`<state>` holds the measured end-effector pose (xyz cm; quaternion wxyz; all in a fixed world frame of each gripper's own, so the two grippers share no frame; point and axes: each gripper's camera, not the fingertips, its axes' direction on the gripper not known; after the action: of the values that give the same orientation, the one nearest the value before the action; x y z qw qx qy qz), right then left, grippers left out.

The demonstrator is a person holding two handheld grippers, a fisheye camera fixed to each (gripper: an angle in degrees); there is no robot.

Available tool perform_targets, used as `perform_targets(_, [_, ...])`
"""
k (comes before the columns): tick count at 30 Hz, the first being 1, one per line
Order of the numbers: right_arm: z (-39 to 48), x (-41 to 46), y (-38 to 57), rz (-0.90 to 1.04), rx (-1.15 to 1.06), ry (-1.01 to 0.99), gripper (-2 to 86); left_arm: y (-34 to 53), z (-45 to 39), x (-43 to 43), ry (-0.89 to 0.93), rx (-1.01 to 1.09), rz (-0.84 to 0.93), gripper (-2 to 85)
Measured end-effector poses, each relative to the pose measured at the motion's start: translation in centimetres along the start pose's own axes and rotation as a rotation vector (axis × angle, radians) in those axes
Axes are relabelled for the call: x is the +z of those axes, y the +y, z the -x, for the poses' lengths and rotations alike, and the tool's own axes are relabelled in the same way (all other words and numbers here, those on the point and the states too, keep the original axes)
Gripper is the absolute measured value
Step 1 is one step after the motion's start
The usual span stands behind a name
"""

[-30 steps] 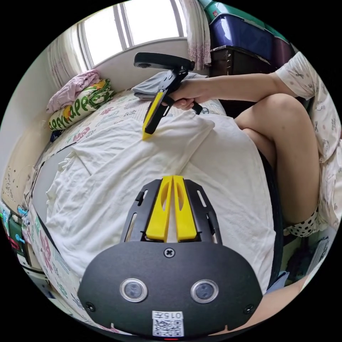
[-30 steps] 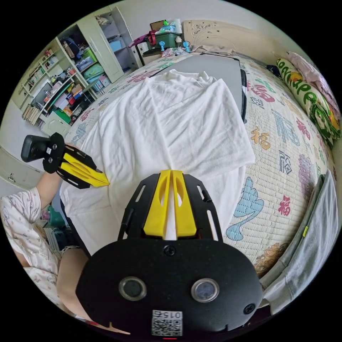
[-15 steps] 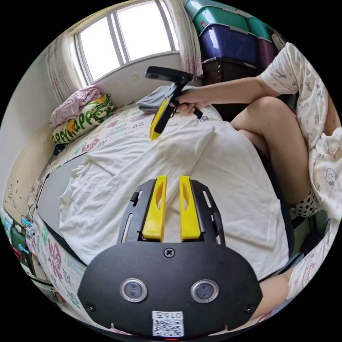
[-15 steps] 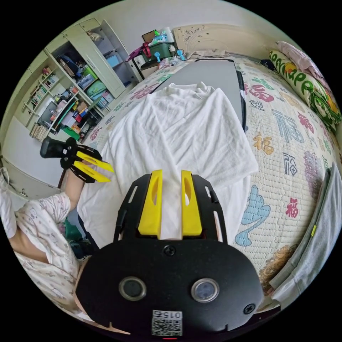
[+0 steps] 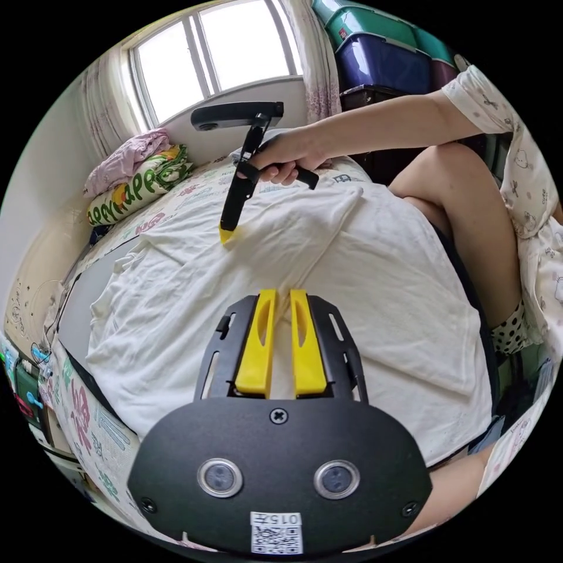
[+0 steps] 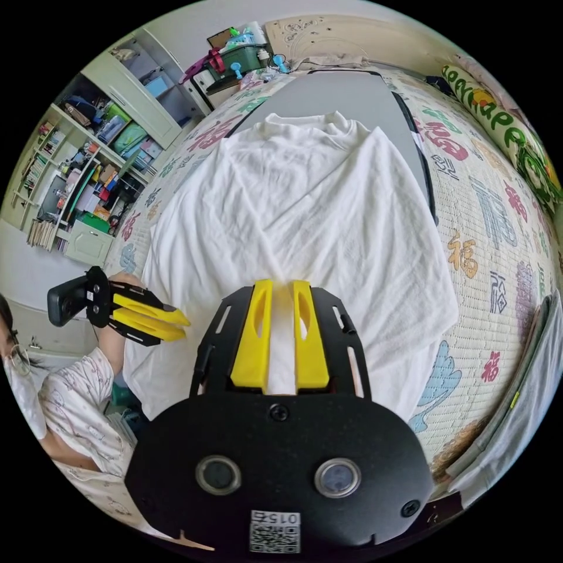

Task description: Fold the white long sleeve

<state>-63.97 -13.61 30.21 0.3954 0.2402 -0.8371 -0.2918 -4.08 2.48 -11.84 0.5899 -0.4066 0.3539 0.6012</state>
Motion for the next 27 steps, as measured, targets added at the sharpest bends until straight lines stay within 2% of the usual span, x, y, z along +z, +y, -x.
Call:
perform_targets(4, [0.4, 2.1, -0.6, 0.025, -0.043, 0.068, 1.1, 0.5, -0.5, -0.4, -0.009, 0.03, -0.002, 0.3])
perform_targets(12, [0.9, 5.0, -1.7, 0.009, -0.064, 0.193, 0.6, 0.7, -0.5, -0.8, 0.007, 0.044, -0.002, -0.5])
perform_targets(18, [1.4, 4.3, -1.6, 0.015, -0.136, 0.19, 6.0, 0.1, -0.4, -2.3, -0.016, 0.01, -0.06, 0.8])
perform_targets(23, [-1.0, 1.5, 1.9, 0.086, -0.169, 0.098, 10.0, -2.7, -2.5, -4.5, -0.038, -0.015, -0.22, 1.2])
perform_targets(27, [-3.6, -0.2, 5.2, 0.059, -0.092, 0.09, 10.8, -5.2, -3.7, -2.6, -0.039, 0.018, -0.16, 1.3])
